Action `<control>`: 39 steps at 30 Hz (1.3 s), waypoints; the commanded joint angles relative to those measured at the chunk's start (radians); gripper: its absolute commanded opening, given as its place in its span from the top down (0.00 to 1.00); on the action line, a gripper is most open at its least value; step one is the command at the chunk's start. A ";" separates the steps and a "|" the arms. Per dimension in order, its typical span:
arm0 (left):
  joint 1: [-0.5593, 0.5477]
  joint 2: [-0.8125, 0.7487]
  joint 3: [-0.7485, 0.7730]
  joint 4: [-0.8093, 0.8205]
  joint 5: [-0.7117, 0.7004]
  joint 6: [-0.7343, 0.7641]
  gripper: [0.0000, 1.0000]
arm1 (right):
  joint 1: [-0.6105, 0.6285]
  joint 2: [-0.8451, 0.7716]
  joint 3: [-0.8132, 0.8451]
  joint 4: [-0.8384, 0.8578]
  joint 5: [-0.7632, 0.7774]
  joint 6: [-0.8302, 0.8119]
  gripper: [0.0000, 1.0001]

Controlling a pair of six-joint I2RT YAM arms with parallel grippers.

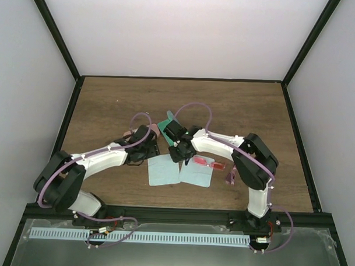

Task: Organize the sunglasses
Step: Adjust the glasses cleaning cloth at the center of the board, then fold the glasses cleaning cloth at the center of the board.

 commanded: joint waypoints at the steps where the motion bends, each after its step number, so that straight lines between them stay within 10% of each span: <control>1: -0.023 0.028 0.015 -0.063 -0.051 -0.054 0.25 | -0.007 0.019 0.062 -0.022 0.026 -0.017 0.66; 16: -0.029 0.056 -0.005 -0.064 -0.017 -0.071 0.70 | -0.036 0.065 0.096 -0.014 0.020 -0.016 0.67; 26: -0.029 0.091 -0.026 -0.026 -0.002 -0.065 0.55 | -0.037 0.065 0.099 -0.018 0.020 -0.020 0.67; 39: -0.038 0.124 -0.014 -0.044 0.021 -0.039 0.72 | -0.040 0.052 0.084 -0.014 0.027 -0.026 0.66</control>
